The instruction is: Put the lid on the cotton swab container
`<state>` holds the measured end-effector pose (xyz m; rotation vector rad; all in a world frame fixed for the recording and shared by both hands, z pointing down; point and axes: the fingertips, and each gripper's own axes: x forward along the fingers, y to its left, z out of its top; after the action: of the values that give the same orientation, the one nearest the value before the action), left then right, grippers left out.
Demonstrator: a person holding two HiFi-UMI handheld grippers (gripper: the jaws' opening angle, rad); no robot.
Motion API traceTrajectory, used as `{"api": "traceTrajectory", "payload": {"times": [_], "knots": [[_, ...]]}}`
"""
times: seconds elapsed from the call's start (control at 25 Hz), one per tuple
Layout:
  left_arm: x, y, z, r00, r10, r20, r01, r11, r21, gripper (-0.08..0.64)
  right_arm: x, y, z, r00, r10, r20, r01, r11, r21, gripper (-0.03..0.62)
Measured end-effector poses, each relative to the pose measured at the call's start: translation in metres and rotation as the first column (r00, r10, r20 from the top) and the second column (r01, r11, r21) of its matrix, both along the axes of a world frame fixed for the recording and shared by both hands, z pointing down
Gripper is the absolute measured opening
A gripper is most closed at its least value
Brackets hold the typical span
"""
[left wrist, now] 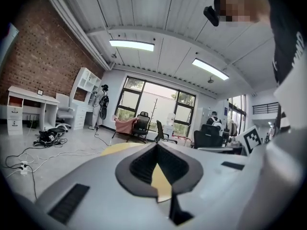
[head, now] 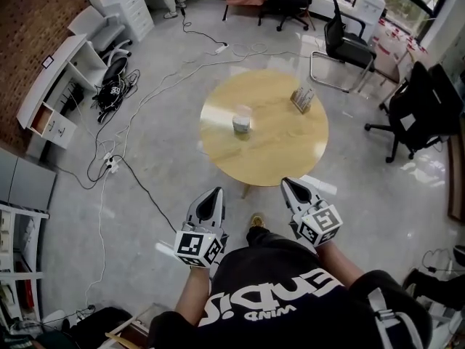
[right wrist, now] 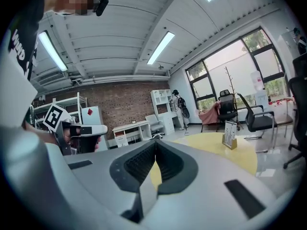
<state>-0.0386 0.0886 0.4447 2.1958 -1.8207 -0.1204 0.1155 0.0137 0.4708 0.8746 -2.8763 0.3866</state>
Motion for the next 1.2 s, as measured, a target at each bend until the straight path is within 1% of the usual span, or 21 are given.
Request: {"api": "traceTrajectory", "payload": {"times": [0.16,0.32,0.48,0.6,0.76,1.0,1.2], "knots": [[-0.009,-0.034,0.0,1.0,-0.02,0.003,0.02,1.0,0.006,0.011,-0.009,-0.035,-0.003,1.0,-0.019,0.003,0.019,1.0,0.006,0.003],[-0.018,-0.054,0.004,0.999,-0.047,-0.003,0.047,0.999,-0.005,0.011,-0.018,-0.06,-0.002,0.999,-0.034,0.001,0.034,0.999,0.008,0.003],[-0.028,-0.07,0.01,0.999,-0.037,-0.009,0.037,0.999,-0.021,0.011,-0.03,-0.076,0.003,0.999,-0.038,-0.006,0.038,0.999,-0.002,0.003],[-0.038,-0.086,0.008,1.0,-0.007,-0.002,0.007,1.0,-0.019,0.011,-0.043,-0.089,0.002,1.0,-0.03,-0.008,0.029,1.0,-0.007,0.003],[-0.051,-0.117,0.004,0.999,0.051,-0.001,-0.051,0.999,0.003,0.011,-0.058,-0.113,0.001,1.0,-0.004,-0.007,0.004,1.0,0.0,0.002],[-0.06,-0.16,0.008,0.99,0.141,0.027,-0.141,0.99,0.003,0.012,-0.074,-0.146,-0.001,0.999,0.048,0.0,-0.048,0.999,0.001,0.003],[-0.058,-0.186,0.019,0.971,0.239,0.03,-0.239,0.971,-0.022,0.103,-0.082,-0.168,0.005,0.997,0.076,0.0,-0.076,0.997,-0.012,0.003]]}}
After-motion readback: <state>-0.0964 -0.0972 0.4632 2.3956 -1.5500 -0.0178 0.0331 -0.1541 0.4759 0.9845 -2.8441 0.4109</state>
